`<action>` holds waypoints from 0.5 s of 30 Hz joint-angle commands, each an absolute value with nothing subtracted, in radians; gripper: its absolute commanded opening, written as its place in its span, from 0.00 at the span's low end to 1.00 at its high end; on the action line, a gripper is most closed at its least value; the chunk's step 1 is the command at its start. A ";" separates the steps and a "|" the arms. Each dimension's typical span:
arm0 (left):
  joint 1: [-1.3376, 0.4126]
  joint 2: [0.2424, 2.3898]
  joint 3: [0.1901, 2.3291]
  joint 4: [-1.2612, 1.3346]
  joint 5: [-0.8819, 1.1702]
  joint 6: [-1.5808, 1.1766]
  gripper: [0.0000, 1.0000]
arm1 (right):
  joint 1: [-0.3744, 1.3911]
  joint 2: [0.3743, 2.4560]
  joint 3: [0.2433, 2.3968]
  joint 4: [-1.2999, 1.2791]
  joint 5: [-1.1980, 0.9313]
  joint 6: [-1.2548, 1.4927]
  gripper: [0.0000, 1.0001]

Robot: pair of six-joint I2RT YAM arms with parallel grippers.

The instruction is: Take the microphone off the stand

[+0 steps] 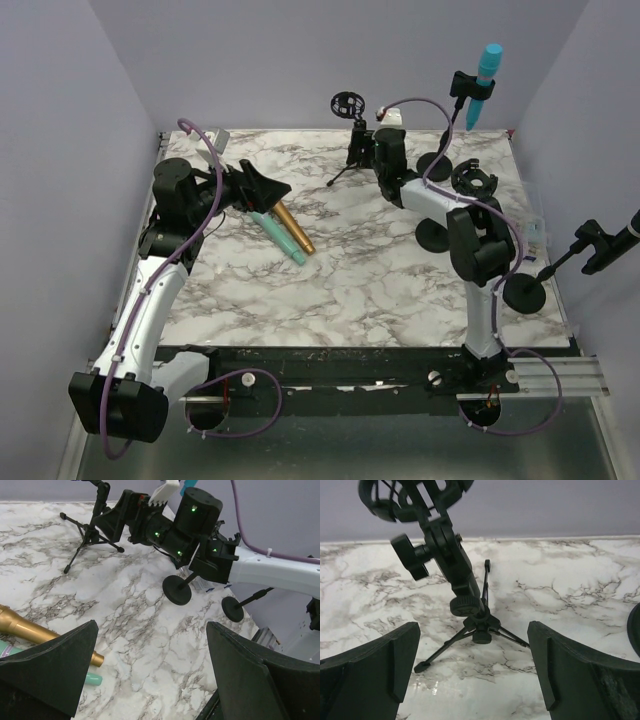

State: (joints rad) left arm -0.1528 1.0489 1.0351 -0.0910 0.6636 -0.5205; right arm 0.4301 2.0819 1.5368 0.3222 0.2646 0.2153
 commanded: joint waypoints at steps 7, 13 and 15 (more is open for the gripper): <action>-0.157 1.069 1.034 -0.070 0.693 -0.518 0.93 | 0.428 2.270 1.604 0.539 0.292 0.200 0.84; -0.155 1.078 1.035 -0.074 0.693 -0.515 0.93 | 0.428 2.399 1.715 0.562 0.302 0.186 0.74; -0.155 1.083 1.036 -0.075 0.689 -0.513 0.93 | 0.428 2.433 1.753 0.559 0.310 0.192 0.71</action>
